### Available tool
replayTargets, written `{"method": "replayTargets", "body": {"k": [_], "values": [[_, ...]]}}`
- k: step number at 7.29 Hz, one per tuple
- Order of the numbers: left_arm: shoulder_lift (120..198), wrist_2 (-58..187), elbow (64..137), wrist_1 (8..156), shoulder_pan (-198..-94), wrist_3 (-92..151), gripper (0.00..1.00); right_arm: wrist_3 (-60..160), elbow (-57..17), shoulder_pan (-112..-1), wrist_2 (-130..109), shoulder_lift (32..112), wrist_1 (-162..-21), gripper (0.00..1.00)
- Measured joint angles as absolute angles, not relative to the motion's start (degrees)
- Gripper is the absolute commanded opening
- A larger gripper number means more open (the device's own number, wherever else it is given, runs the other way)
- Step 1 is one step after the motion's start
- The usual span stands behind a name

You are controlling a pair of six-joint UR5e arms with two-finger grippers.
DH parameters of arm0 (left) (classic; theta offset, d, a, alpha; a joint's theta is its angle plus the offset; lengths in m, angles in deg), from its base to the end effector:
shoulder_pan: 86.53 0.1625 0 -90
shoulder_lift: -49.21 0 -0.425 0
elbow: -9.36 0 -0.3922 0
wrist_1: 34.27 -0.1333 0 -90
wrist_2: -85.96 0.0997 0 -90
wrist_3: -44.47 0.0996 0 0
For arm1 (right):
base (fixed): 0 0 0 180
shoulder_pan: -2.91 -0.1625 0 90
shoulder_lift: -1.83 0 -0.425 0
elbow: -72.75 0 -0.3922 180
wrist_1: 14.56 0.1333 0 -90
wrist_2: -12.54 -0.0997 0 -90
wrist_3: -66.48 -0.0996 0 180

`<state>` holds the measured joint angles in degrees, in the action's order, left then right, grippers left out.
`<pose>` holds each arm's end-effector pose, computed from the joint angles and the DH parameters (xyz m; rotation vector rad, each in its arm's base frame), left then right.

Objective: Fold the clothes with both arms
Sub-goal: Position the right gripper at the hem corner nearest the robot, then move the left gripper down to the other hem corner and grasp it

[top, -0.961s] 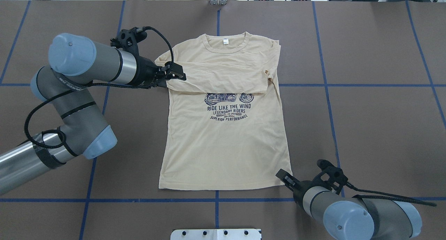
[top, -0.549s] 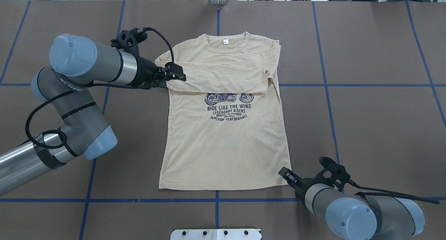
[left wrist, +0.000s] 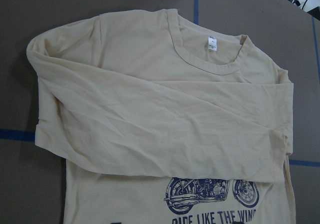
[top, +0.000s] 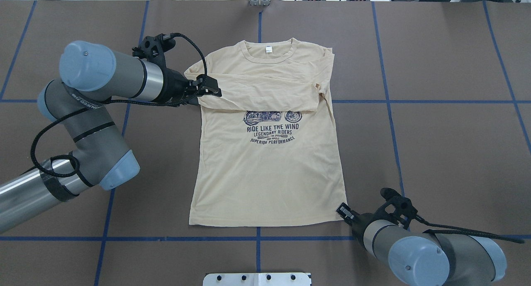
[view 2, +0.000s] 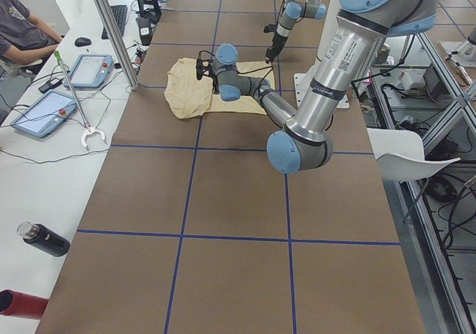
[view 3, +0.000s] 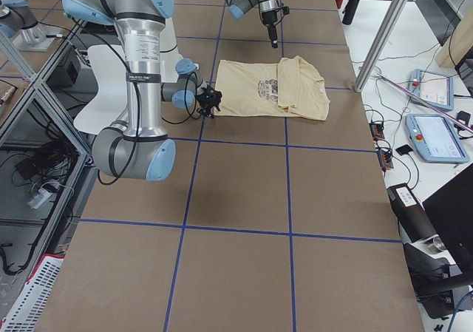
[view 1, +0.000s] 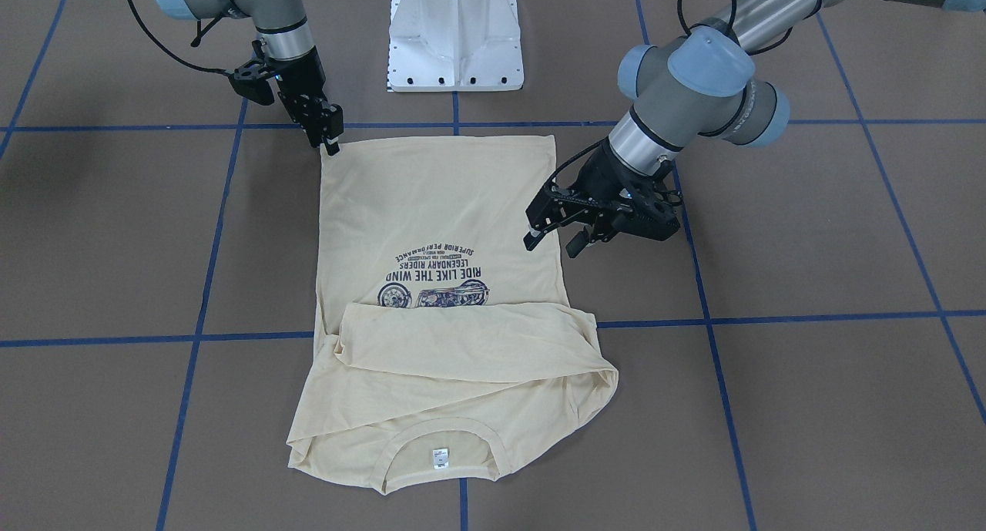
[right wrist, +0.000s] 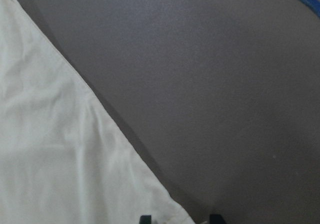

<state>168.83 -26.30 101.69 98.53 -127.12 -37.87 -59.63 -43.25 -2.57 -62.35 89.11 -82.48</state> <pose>0.4375 -0.5007 0.2525 0.2234 1.3097 -0.2346 -0.4841 -0.2064 0.3821 0.0048 -0.9411 0.7901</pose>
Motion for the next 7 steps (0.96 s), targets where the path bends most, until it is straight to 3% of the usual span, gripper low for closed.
{"method": "replayTargets", "body": {"k": [5, 7], "values": [[168.05, -25.76, 102.14, 98.50, -126.99, -38.89, 0.79, -59.56, -45.56, -2.86, -62.48, 89.39, -84.96, 0.00], [164.70, -20.68, 104.94, 96.88, -122.51, -43.29, 0.79, -59.56, -46.77, -2.89, -62.51, 89.73, -86.21, 0.00]]}}
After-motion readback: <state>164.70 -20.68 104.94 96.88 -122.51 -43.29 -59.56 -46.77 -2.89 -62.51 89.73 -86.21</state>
